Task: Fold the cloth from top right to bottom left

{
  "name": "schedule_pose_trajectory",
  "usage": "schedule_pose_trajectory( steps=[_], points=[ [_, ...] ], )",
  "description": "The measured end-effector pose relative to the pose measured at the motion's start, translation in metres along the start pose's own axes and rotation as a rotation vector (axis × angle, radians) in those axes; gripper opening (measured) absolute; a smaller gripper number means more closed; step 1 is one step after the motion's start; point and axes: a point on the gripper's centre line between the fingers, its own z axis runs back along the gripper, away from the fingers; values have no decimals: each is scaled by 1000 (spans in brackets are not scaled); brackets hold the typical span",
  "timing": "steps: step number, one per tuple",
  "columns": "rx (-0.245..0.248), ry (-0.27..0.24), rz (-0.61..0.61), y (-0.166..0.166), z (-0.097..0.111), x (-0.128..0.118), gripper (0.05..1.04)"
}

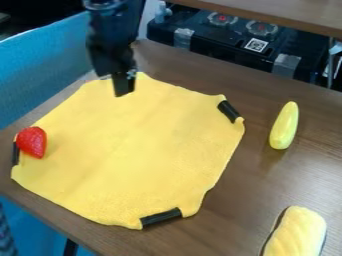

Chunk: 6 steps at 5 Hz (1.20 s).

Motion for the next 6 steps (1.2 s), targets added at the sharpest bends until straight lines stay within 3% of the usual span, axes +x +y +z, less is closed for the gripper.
schedule_pose_trajectory(
  steps=[1, 2, 3, 6],
  points=[
    [19, -70, 213, -4, 2, 20, 999],
    [-24, -78, 421, -15, -14, 42, 999],
    [-32, -42, 513, -38, -41, 70, 999],
    [-21, -95, 553, -74, -75, 153, 999]
  ],
)
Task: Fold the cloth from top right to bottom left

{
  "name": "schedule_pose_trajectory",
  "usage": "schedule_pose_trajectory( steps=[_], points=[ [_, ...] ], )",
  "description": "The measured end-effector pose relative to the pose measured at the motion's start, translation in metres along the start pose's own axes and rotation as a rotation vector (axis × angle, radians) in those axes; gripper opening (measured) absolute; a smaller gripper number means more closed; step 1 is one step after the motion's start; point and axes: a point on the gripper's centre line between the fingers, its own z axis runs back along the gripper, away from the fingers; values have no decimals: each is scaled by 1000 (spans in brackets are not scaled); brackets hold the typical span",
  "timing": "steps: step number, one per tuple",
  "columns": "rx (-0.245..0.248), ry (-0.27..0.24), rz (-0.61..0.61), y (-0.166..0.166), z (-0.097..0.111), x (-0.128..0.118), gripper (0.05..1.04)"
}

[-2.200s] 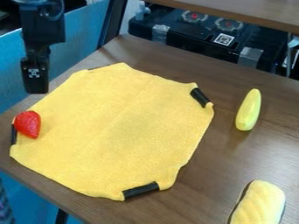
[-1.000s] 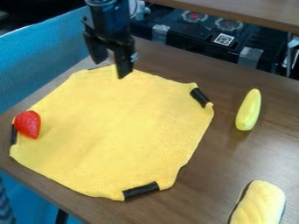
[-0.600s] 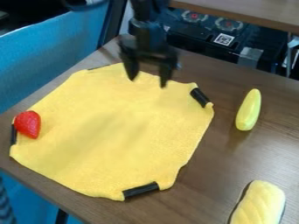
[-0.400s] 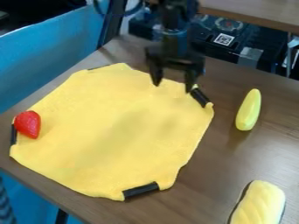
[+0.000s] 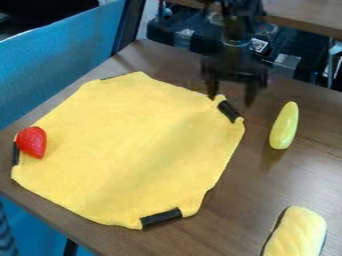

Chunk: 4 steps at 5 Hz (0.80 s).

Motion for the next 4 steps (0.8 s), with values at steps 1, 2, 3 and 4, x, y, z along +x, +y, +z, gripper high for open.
schedule_pose_trajectory(
  steps=[1, 2, 3, 4],
  points=[
    [8, -2, 9, -3, -7, 4, 999],
    [30, 3, 19, 0, -18, 2, 999],
    [57, 33, 11, 5, -30, -6, 943],
    [70, 42, 1, 7, -33, -10, 688]
  ],
)
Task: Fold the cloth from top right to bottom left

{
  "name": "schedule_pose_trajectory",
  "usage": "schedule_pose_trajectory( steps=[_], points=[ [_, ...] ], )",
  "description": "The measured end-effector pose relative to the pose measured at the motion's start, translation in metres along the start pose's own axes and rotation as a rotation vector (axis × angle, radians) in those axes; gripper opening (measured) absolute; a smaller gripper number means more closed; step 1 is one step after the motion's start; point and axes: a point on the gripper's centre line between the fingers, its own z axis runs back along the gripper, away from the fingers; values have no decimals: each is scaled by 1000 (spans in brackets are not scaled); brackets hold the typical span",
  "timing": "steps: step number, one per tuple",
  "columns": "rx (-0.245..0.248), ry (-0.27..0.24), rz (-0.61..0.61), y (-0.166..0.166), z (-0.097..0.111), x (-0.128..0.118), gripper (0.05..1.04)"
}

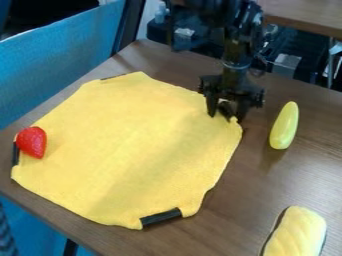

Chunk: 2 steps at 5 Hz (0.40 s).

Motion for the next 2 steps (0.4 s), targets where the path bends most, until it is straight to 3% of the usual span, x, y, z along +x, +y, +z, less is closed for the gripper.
schedule_pose_trajectory(
  steps=[1, 2],
  points=[
    [3, 17, -50, 2, -3, -5, 392],
    [-24, 41, -100, 3, 1, -11, 181]
  ],
)
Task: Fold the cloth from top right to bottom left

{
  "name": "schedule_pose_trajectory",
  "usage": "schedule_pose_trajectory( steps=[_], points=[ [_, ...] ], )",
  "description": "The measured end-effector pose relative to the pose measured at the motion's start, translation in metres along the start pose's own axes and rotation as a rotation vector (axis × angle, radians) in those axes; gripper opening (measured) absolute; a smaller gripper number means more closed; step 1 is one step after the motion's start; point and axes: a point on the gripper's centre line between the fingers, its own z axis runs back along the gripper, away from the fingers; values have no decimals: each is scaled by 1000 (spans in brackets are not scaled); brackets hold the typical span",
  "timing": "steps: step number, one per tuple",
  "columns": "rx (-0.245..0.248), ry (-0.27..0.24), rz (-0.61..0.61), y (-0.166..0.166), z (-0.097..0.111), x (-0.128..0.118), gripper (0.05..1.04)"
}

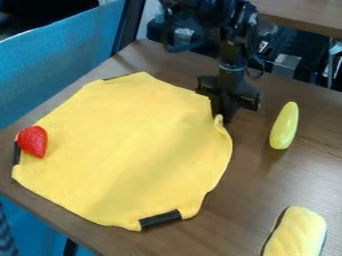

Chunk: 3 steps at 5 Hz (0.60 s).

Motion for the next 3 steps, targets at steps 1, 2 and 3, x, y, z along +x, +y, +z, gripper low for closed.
schedule_pose_trajectory(
  steps=[1, 2, 3],
  points=[
    [-38, 10, -36, 4, 19, -6, 83],
    [-88, -9, -49, 24, 57, -13, 73],
    [-120, 6, -47, 60, 75, -31, 73]
  ],
)
